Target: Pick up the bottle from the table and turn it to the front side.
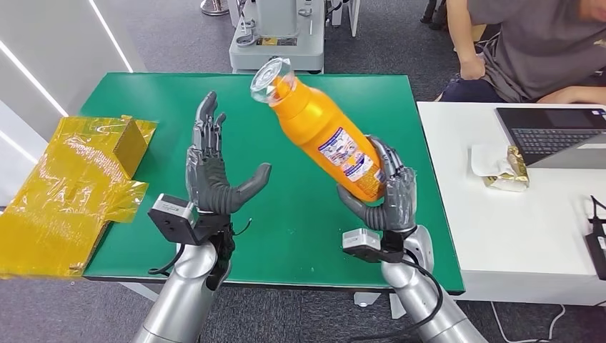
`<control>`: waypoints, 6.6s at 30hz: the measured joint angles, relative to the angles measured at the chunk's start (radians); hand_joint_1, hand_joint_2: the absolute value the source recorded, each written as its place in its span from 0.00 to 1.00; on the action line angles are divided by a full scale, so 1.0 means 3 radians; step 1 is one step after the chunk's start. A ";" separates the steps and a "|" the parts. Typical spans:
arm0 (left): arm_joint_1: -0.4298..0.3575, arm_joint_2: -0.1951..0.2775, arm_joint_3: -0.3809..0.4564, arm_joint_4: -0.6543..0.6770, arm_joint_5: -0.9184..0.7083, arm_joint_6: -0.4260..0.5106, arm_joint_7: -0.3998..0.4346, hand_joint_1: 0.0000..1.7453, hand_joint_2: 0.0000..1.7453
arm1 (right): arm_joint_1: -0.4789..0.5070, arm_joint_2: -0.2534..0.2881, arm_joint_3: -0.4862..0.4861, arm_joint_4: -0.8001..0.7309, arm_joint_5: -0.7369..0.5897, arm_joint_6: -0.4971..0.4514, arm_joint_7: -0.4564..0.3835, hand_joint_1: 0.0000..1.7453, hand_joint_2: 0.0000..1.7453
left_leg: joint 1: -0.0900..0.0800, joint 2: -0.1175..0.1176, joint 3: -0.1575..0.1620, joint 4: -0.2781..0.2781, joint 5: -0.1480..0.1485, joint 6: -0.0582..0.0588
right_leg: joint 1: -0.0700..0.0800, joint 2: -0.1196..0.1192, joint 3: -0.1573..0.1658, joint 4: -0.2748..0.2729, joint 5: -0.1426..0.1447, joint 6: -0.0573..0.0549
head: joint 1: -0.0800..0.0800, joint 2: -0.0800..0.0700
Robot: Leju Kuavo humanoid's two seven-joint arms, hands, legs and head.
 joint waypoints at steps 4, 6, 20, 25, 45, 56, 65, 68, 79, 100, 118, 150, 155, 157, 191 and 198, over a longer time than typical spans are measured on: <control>-0.0045 -0.0052 0.0000 0.0081 -0.0038 -0.0143 0.0000 0.00 1.00 | 0.0011 0.0048 0.0075 0.0002 0.0060 0.0001 0.0000 1.00 1.00 | 0.0000 0.0000 0.0000 0.0000 0.0000 0.0000 | 0.0000 0.0000 -0.0001 0.0000 -0.0001 0.0000 | 0.0000 0.0000; -0.0049 -0.0076 -0.0004 0.0094 -0.0092 -0.0205 0.0000 0.00 1.00 | 0.0015 0.0076 0.0116 0.0024 0.0053 0.0001 0.0000 1.00 1.00 | 0.0000 0.0000 0.0000 -0.0001 0.0000 0.0000 | 0.0000 0.0000 -0.0001 0.0000 -0.0001 0.0000 | 0.0000 0.0000; -0.0045 -0.0120 -0.0106 0.0098 -0.0335 -0.0256 0.0004 0.00 1.00 | 0.0017 0.0127 0.0324 0.0224 -0.0051 0.0001 -0.0001 1.00 1.00 | 0.0000 0.0000 -0.0001 0.0000 0.0000 0.0000 | 0.0000 0.0000 -0.0001 0.0000 -0.0001 -0.0001 | 0.0000 0.0000; -0.0043 -0.0127 -0.0106 0.0099 -0.0368 -0.0293 0.0032 0.00 1.00 | 0.0007 0.0143 0.0361 0.0268 -0.0047 0.0000 0.0000 1.00 1.00 | 0.0000 0.0000 -0.0001 -0.0001 0.0000 0.0000 | 0.0000 0.0000 -0.0001 0.0000 -0.0001 -0.0001 | 0.0000 0.0000; -0.0155 -0.0151 -0.0107 0.0322 -0.0345 -0.0764 0.0246 0.00 1.00 | 0.0044 0.0179 0.0293 0.0300 0.0276 0.0000 0.0040 1.00 1.00 | 0.0000 0.0000 -0.0001 0.0000 0.0000 0.0000 | 0.0000 0.0000 -0.0002 0.0000 -0.0001 -0.0001 | 0.0000 0.0000; -0.0199 -0.0172 -0.0110 0.0456 -0.0334 -0.0776 0.0257 0.84 1.00 | -0.0057 0.0224 0.0372 0.0448 0.0160 0.0005 0.0032 1.00 1.00 | 0.0000 0.0001 -0.0001 -0.0001 0.0000 0.0000 | 0.0000 0.0001 -0.0002 0.0000 -0.0001 -0.0001 | 0.0001 0.0000; -0.0087 -0.0167 -0.0106 0.0491 -0.0252 -0.0740 0.0225 1.00 1.00 | -0.0177 0.0230 0.0484 0.0757 0.0124 0.0002 0.0031 1.00 1.00 | 0.0000 0.0001 -0.0001 0.0000 0.0000 0.0000 | 0.0000 0.0001 -0.0002 0.0000 -0.0001 -0.0001 | 0.0000 0.0000; -0.0072 -0.0167 -0.0098 0.0491 -0.0249 -0.0697 0.0221 1.00 1.00 | -0.0195 0.0231 0.0513 0.0813 0.0101 0.0001 0.0025 1.00 1.00 | 0.0000 0.0001 -0.0001 -0.0001 0.0000 0.0000 | 0.0000 0.0001 -0.0002 0.0000 -0.0001 -0.0001 | 0.0000 0.0000; -0.0039 -0.0166 -0.0078 0.0491 -0.0251 -0.0659 0.0208 1.00 1.00 | -0.0229 0.0231 0.0575 0.0925 0.0081 0.0001 0.0023 1.00 1.00 | 0.0000 0.0001 -0.0001 0.0000 0.0000 0.0000 | 0.0000 0.0001 -0.0003 0.0000 -0.0001 -0.0001 | 0.0001 0.0000; -0.0005 -0.0188 -0.0079 0.0489 -0.0232 -0.0460 0.0113 1.00 1.00 | -0.0023 0.0231 0.0451 0.0983 0.0225 0.0000 0.0021 0.00 1.00 | 0.0000 0.0001 -0.0002 0.0000 -0.0001 0.0000 | 0.0000 0.0001 -0.0004 0.0000 -0.0001 -0.0001 | 0.0000 0.0000; -0.0005 -0.0183 -0.0079 0.0449 -0.0261 -0.0024 0.0038 1.00 1.00 | 0.0830 0.0247 0.0379 -0.0416 -0.0154 -0.0001 0.0000 0.00 1.00 | 0.0000 -0.0001 -0.0003 -0.0002 -0.0002 -0.0002 | 0.0000 0.0000 -0.0004 0.0000 -0.0004 0.0001 | 0.0000 0.0000; -0.1031 0.1229 0.0080 0.1127 -0.4787 0.1500 0.2201 1.00 1.00 | 0.1317 0.0480 0.0492 -0.1333 -0.0174 0.0001 -0.0001 0.00 1.00 | 0.0005 0.0009 0.0004 -0.0011 0.0005 -0.0014 | 0.0005 0.0011 -0.0007 0.0005 -0.0004 -0.0010 | 0.0001 0.0000; -0.1167 0.1460 -0.0084 0.1398 -0.4782 0.1503 0.2454 1.00 1.00 | 0.1329 0.0481 0.0493 -0.1333 -0.0208 0.0001 -0.0001 0.00 1.00 | 0.0005 0.0013 0.0004 -0.0012 0.0005 -0.0015 | 0.0005 0.0015 -0.0007 0.0005 -0.0004 -0.0014 | 0.0001 0.0000; -0.1192 0.1537 -0.0178 0.1520 -0.4782 0.1503 0.2537 1.00 1.00 | 0.1329 0.0481 0.0495 -0.1333 -0.0229 0.0001 -0.0001 0.00 1.00 | 0.0005 0.0013 0.0004 -0.0012 0.0005 -0.0015 | 0.0006 0.0016 -0.0008 0.0005 -0.0004 -0.0015 | 0.0002 0.0000; -0.0957 0.1989 -0.0753 0.2728 -0.4776 0.1504 0.2585 1.00 1.00 | 0.1276 0.0420 0.0652 -0.1195 -0.0382 0.0001 -0.0001 0.00 1.00 | 0.0006 0.0012 0.0004 -0.0015 0.0002 -0.0021 | 0.0006 0.0014 -0.0012 0.0005 -0.0009 -0.0021 | 0.0002 0.0000; -0.0856 0.1910 -0.0753 0.2734 -0.4776 0.1504 0.2692 1.00 1.00 | 0.1324 0.0392 0.0657 -0.1157 -0.0512 0.0007 -0.0001 0.00 1.00 | 0.0006 0.0012 0.0004 -0.0015 0.0000 -0.0024 | 0.0006 0.0015 -0.0012 0.0005 -0.0009 -0.0022 | 0.0003 0.0000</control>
